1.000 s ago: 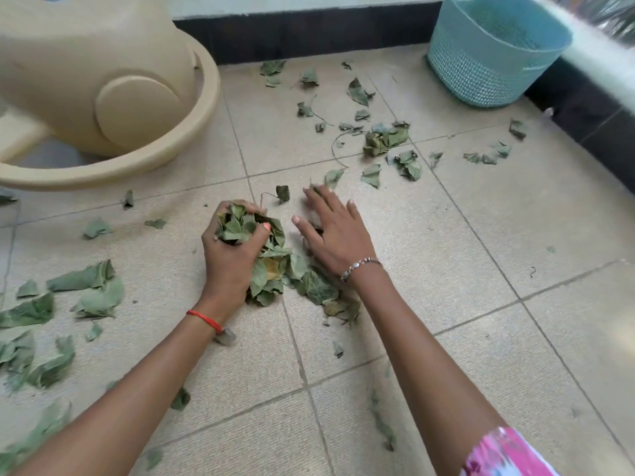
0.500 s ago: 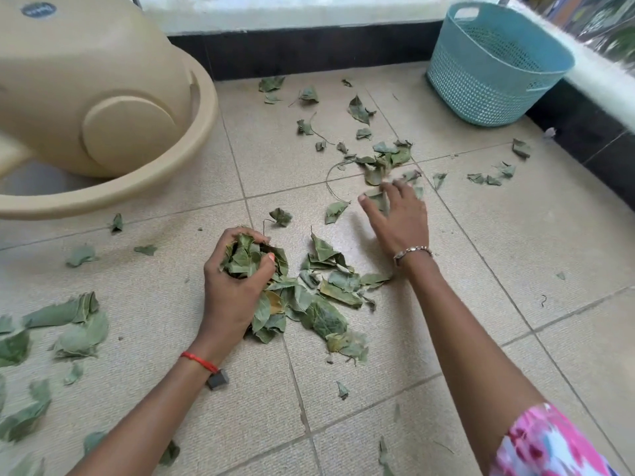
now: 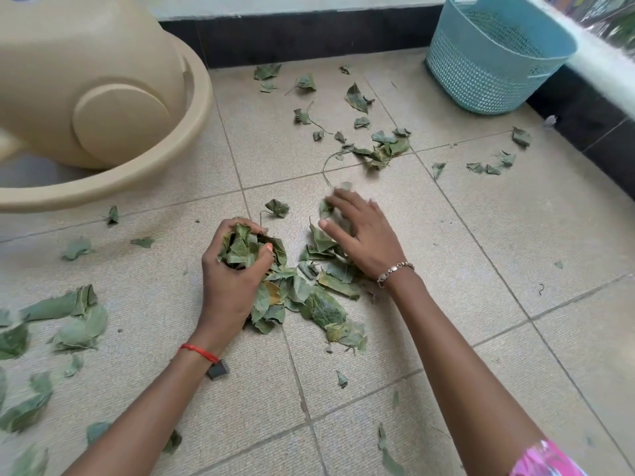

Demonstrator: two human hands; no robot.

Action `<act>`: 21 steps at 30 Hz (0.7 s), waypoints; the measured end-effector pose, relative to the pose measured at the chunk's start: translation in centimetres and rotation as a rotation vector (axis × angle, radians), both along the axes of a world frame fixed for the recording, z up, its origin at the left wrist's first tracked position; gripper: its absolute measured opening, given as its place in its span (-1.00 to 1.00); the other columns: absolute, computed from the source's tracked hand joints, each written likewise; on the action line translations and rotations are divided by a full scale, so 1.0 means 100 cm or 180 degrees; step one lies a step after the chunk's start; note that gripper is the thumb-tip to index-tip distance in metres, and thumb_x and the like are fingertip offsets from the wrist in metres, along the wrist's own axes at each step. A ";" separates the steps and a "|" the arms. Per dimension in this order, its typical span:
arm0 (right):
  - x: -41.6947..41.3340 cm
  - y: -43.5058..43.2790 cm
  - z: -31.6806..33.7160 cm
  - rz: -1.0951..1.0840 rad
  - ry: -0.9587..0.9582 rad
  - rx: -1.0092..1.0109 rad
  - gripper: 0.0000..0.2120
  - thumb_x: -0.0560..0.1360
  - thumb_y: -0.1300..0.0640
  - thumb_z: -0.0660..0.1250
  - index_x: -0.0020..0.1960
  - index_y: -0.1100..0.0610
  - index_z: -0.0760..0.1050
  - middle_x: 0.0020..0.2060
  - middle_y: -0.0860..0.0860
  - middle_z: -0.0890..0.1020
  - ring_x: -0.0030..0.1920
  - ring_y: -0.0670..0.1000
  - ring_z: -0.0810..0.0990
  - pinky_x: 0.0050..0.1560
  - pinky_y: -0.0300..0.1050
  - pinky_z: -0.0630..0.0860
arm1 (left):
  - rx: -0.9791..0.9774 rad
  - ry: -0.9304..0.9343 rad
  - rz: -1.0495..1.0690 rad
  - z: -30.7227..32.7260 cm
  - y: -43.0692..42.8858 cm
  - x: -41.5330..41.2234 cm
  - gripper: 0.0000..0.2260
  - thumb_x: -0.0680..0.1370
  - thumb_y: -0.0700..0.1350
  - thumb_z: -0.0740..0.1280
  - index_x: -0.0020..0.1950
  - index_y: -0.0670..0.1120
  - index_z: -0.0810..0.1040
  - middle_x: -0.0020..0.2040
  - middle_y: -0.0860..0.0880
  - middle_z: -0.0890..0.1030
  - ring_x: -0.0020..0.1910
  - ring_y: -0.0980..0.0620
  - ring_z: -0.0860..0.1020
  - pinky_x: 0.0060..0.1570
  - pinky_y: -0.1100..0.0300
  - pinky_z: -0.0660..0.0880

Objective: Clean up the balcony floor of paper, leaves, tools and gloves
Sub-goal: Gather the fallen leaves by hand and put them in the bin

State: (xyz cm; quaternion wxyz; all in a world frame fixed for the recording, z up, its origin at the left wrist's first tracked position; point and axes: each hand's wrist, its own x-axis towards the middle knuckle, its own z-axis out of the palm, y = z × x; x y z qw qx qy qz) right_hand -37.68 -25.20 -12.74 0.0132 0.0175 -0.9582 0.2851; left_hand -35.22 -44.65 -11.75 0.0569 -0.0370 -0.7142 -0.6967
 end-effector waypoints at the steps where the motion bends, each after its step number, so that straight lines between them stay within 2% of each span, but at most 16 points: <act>1: 0.005 -0.003 0.003 0.0134 -0.0073 -0.0093 -0.29 0.38 -0.37 -0.10 0.39 -0.03 0.31 0.44 -0.11 0.26 0.44 -0.14 0.17 0.49 -0.06 -0.09 | 0.0005 0.0010 -0.0004 0.001 0.000 0.001 -0.69 0.46 -0.41 0.33 -0.13 0.02 0.46 -0.18 0.09 0.54 -0.17 0.22 0.53 -0.07 0.40 0.45; 3: 0.019 -0.007 0.007 0.0383 -0.0278 -0.0453 -0.42 0.46 -0.28 0.01 0.34 -0.02 0.40 0.41 -0.10 0.33 0.41 -0.15 0.24 0.45 -0.15 -0.06 | -0.0025 0.0039 -0.0008 0.001 0.001 0.001 -0.69 0.46 -0.41 0.33 -0.13 0.02 0.45 -0.18 0.08 0.53 -0.18 0.22 0.52 -0.09 0.41 0.44; 6: 0.042 -0.007 0.014 0.0439 -0.0302 -0.1434 -0.60 0.46 -0.14 0.19 0.20 0.01 0.54 0.30 -0.12 0.47 0.32 -0.19 0.39 0.35 -0.16 0.30 | -0.0006 0.0024 -0.0038 0.002 0.001 0.001 -0.70 0.47 -0.40 0.33 -0.13 0.02 0.45 -0.19 0.08 0.53 -0.20 0.22 0.51 -0.12 0.40 0.46; 8: 0.053 -0.006 0.018 0.0314 -0.0217 -0.1755 -0.58 0.42 -0.15 0.25 0.24 -0.07 0.49 0.37 -0.17 0.38 0.35 -0.18 0.35 0.27 -0.21 0.37 | 0.0015 0.0006 -0.0042 0.001 0.001 0.002 -0.71 0.47 -0.40 0.33 -0.14 0.02 0.45 -0.20 0.09 0.53 -0.22 0.23 0.52 -0.14 0.40 0.47; 10: 0.058 -0.008 0.018 0.0401 -0.0357 -0.1128 -0.35 0.33 -0.31 0.25 0.38 -0.18 0.26 0.46 -0.21 0.13 0.43 -0.15 0.18 0.36 -0.06 0.24 | 0.0016 0.0013 -0.0036 0.000 0.000 0.001 -0.71 0.47 -0.39 0.33 -0.13 0.01 0.44 -0.21 0.12 0.54 -0.22 0.24 0.53 -0.13 0.39 0.47; 12: 0.062 -0.016 0.013 0.0691 -0.0445 -0.0112 -0.06 0.19 -0.50 0.16 0.47 -0.18 -0.02 0.49 -0.18 -0.06 0.47 -0.12 0.00 0.47 0.06 -0.03 | 0.0005 0.0012 -0.0041 -0.002 0.000 0.000 -0.71 0.47 -0.40 0.33 -0.13 0.02 0.44 -0.23 0.18 0.57 -0.20 0.23 0.54 -0.11 0.38 0.47; 13: 0.066 -0.023 0.010 0.0857 -0.0400 0.0279 0.02 0.14 -0.55 0.10 0.49 -0.16 -0.10 0.50 -0.14 -0.10 0.49 -0.11 -0.06 0.48 0.06 -0.15 | 0.0000 0.0010 -0.0049 -0.003 -0.001 0.000 -0.70 0.46 -0.40 0.33 -0.13 0.02 0.44 -0.24 0.19 0.57 -0.20 0.23 0.54 -0.10 0.37 0.47; 14: 0.070 -0.031 0.007 0.0954 -0.0357 0.0524 0.04 0.14 -0.55 0.07 0.49 -0.13 -0.13 0.51 -0.10 -0.10 0.49 -0.09 -0.10 0.48 0.03 -0.24 | -0.0008 0.0016 -0.0056 -0.004 -0.001 0.001 -0.70 0.46 -0.41 0.33 -0.13 0.01 0.44 -0.24 0.20 0.57 -0.20 0.23 0.54 -0.09 0.37 0.47; 16: 0.081 -0.048 0.005 0.0850 -0.0340 0.0638 -0.04 0.22 -0.49 0.05 0.50 -0.07 -0.05 0.51 -0.04 0.00 0.51 -0.05 -0.06 0.47 -0.02 -0.26 | -0.0011 0.0041 -0.0062 -0.005 -0.001 0.002 -0.70 0.45 -0.42 0.33 -0.13 0.00 0.44 -0.21 0.16 0.57 -0.18 0.23 0.55 -0.05 0.34 0.47; 18: 0.093 -0.060 0.002 0.0512 -0.0173 0.0665 -0.25 0.35 -0.35 0.05 0.45 0.00 0.18 0.46 0.00 0.22 0.48 0.02 0.12 0.49 -0.02 -0.10 | 0.0033 0.0040 -0.0049 -0.006 0.000 0.004 -0.72 0.42 -0.40 0.34 -0.12 -0.02 0.44 -0.17 0.09 0.56 -0.15 0.20 0.55 -0.01 0.31 0.47; 19: 0.098 -0.067 0.000 0.0289 0.0133 0.0837 -0.39 0.40 -0.27 0.07 0.35 0.03 0.33 0.36 0.01 0.38 0.40 0.05 0.29 0.45 -0.01 0.11 | 0.0072 0.0014 -0.0039 -0.006 0.000 0.005 -0.74 0.41 -0.38 0.34 -0.13 -0.02 0.44 -0.16 0.06 0.55 -0.15 0.19 0.54 -0.01 0.29 0.47; 20: 0.101 -0.072 -0.004 0.0055 0.0514 0.1071 -0.53 0.42 -0.20 0.12 0.20 0.04 0.44 0.20 0.01 0.52 0.24 0.07 0.44 0.31 -0.03 0.34 | 0.0111 -0.0015 -0.0029 -0.005 0.000 0.005 -0.76 0.40 -0.35 0.34 -0.13 -0.02 0.44 -0.16 0.04 0.55 -0.15 0.17 0.54 -0.01 0.28 0.47; 21: 0.104 -0.075 -0.008 -0.0171 0.0792 0.1240 -0.64 0.41 -0.15 0.17 0.06 0.04 0.49 0.03 -0.01 0.57 0.07 0.05 0.52 0.09 -0.08 0.47 | 0.0126 -0.0037 -0.0012 -0.005 -0.001 0.006 -0.77 0.39 -0.34 0.34 -0.14 -0.02 0.44 -0.16 0.03 0.55 -0.16 0.16 0.54 -0.02 0.27 0.48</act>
